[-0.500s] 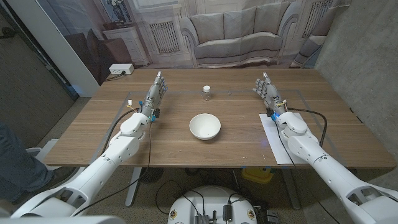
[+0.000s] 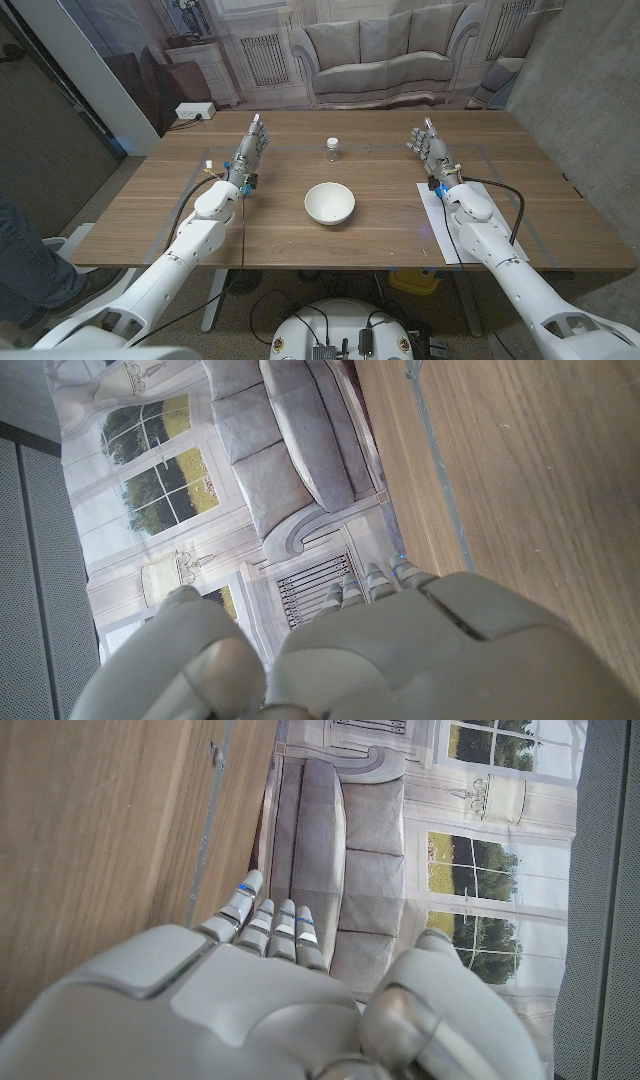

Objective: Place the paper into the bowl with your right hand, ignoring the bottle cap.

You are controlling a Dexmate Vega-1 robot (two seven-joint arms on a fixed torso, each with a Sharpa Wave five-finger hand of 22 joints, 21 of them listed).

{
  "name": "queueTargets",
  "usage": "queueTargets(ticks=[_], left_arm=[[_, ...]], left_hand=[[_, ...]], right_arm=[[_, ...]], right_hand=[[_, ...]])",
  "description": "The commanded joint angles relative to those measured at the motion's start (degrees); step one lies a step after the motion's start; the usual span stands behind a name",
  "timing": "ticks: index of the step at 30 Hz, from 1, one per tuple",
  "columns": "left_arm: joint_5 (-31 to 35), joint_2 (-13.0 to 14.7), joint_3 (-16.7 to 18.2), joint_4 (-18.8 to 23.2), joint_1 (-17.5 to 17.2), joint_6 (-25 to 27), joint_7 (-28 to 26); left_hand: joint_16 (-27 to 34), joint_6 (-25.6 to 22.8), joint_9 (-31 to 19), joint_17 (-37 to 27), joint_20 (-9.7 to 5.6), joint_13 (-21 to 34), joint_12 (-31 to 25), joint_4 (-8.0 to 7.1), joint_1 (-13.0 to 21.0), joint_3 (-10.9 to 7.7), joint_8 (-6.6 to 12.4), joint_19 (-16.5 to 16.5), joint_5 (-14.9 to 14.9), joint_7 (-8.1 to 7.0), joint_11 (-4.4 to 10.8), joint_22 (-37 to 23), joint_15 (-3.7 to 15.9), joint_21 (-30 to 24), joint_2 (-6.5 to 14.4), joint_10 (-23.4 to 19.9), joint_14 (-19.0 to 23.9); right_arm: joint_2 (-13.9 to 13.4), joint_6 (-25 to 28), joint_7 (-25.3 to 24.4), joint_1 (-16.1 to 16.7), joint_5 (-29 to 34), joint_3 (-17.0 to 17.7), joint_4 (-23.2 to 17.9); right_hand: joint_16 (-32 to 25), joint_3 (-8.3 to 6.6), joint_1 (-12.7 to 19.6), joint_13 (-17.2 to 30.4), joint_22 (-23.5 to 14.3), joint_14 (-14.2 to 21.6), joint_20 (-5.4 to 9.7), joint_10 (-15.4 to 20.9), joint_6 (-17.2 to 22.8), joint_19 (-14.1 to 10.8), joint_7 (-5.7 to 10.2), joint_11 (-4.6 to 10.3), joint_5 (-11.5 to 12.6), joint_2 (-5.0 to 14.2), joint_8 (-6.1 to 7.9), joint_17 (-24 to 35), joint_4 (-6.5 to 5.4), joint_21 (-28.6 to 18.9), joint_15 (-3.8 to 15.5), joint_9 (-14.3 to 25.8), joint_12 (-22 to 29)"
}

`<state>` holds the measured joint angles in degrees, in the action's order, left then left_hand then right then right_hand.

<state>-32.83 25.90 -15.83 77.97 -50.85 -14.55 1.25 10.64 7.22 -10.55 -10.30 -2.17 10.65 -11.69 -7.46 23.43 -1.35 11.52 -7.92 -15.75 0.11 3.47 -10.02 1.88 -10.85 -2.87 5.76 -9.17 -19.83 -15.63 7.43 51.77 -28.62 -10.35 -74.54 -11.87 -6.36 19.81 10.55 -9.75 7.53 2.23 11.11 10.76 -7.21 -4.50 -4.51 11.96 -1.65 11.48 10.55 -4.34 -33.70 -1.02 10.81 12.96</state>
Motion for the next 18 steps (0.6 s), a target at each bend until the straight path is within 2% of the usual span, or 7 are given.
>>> queueTargets(ticks=[1, 18], left_arm=[[2.72, -1.11, 2.10, 2.22, -1.31, 2.34, 0.69], [3.26, -1.19, 3.04, 5.45, -3.34, 3.01, 0.03]], left_hand=[[0.33, -0.70, -0.16, -0.08, -3.81, 0.18, -0.34, 0.12, 0.51, -0.15, 0.37, 0.30, -0.45, 0.04, 0.15, -0.25, 0.22, -0.45, 0.50, -0.60, 0.66], [0.40, -1.55, -0.15, -0.07, -3.41, 0.16, -0.49, 0.42, 1.06, -0.19, 0.51, 0.63, -0.70, -0.11, 0.13, -0.24, 0.22, -0.59, 0.96, -1.24, 1.31]], right_arm=[[3.02, 0.64, 2.39, 2.73, 3.33, 5.06, -3.02], [2.20, -0.66, 3.49, 6.00, 3.75, 7.49, -6.91]], right_hand=[[-0.27, -0.35, 0.17, 0.18, -0.11, 0.81, 1.90, 1.09, 0.84, -0.59, 0.02, -0.07, 0.25, 0.24, 0.28, 0.25, 0.32, 0.30, 0.06, 0.13, 0.42], [-0.27, -0.33, 0.33, 0.21, -0.15, 1.32, 1.79, 1.42, 1.20, -1.05, 0.20, 0.16, 0.26, 0.40, 0.29, 0.23, 0.49, 0.71, 0.28, 0.11, 0.44]])
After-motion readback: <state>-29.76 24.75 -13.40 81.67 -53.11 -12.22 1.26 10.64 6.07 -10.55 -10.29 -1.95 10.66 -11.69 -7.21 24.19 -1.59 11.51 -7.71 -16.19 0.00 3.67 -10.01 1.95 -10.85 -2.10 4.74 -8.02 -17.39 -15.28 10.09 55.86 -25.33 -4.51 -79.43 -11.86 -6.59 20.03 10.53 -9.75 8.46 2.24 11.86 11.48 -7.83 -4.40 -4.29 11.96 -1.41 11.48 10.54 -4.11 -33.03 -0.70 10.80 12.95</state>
